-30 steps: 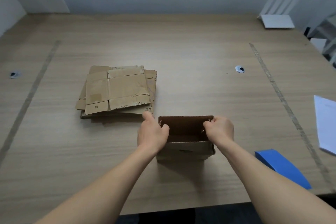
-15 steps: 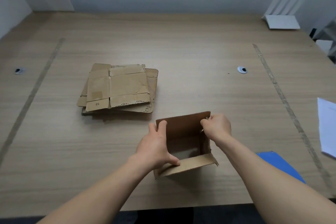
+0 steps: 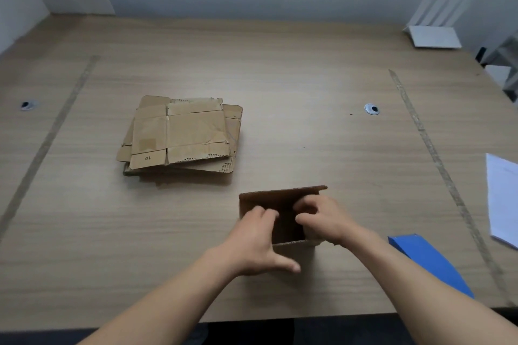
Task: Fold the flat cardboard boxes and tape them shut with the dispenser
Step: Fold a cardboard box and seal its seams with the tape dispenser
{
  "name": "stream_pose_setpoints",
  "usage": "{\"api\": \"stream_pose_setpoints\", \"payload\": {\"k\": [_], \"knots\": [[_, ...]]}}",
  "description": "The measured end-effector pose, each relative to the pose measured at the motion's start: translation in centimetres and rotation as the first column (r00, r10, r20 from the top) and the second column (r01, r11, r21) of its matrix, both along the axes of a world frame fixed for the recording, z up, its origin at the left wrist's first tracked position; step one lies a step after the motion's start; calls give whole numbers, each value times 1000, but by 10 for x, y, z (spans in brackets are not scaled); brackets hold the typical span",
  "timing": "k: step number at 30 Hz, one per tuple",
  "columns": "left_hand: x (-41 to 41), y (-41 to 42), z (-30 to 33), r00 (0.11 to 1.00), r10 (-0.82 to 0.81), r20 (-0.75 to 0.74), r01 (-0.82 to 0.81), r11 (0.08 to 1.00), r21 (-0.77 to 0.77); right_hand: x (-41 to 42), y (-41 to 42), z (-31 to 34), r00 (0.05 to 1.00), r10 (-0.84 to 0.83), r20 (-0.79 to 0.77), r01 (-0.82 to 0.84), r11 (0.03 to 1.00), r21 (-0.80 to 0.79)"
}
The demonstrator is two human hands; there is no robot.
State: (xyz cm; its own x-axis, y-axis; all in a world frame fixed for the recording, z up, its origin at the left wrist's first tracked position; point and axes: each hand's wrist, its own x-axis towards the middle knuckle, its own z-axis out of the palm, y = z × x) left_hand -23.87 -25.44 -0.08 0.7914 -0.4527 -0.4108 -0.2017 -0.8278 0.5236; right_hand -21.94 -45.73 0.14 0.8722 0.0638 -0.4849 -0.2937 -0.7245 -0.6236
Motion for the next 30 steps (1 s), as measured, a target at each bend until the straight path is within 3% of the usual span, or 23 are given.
{"api": "stream_pose_setpoints", "payload": {"k": [2, 5, 7, 10, 13, 15, 17, 21, 26, 30], "knots": [[2, 8, -7, 998, -51, 42, 52, 999, -15, -8, -4, 0, 1000, 26, 13, -27, 995, 95], [9, 18, -19, 976, 141, 168, -110, 977, -186, -16, -14, -6, 996, -57, 64, 42, 976, 213], [10, 20, -28, 932, 242, 271, -171, 950, -263, -21, -17, -10, 987, -79, 140, 60, 989, 135], [5, 18, -31, 812, 248, 529, -192, 968, -159, -26, -10, -15, 956, -110, 270, 121, 992, -22], [7, 17, -26, 753, 212, 623, -271, 963, 0, -31, 4, -19, 912, -89, 401, 155, 979, -135], [8, 18, -28, 780, 180, 599, -263, 963, 53, -33, 8, -19, 881, 2, 473, 158, 941, -299], [9, 20, -32, 819, 171, 548, -217, 976, 21, -31, 6, -16, 886, -4, 464, 183, 921, -342], [4, 28, -39, 879, 174, 445, -139, 984, -110, -29, -7, -19, 950, -25, 312, 112, 958, -264], [-3, 38, -46, 938, 152, 313, -129, 987, -92, -39, -18, -31, 978, 52, 202, -18, 986, -165], [-3, 39, -42, 973, 33, 226, -33, 999, -4, -41, -26, -38, 967, 196, 165, -165, 969, -182]]}}
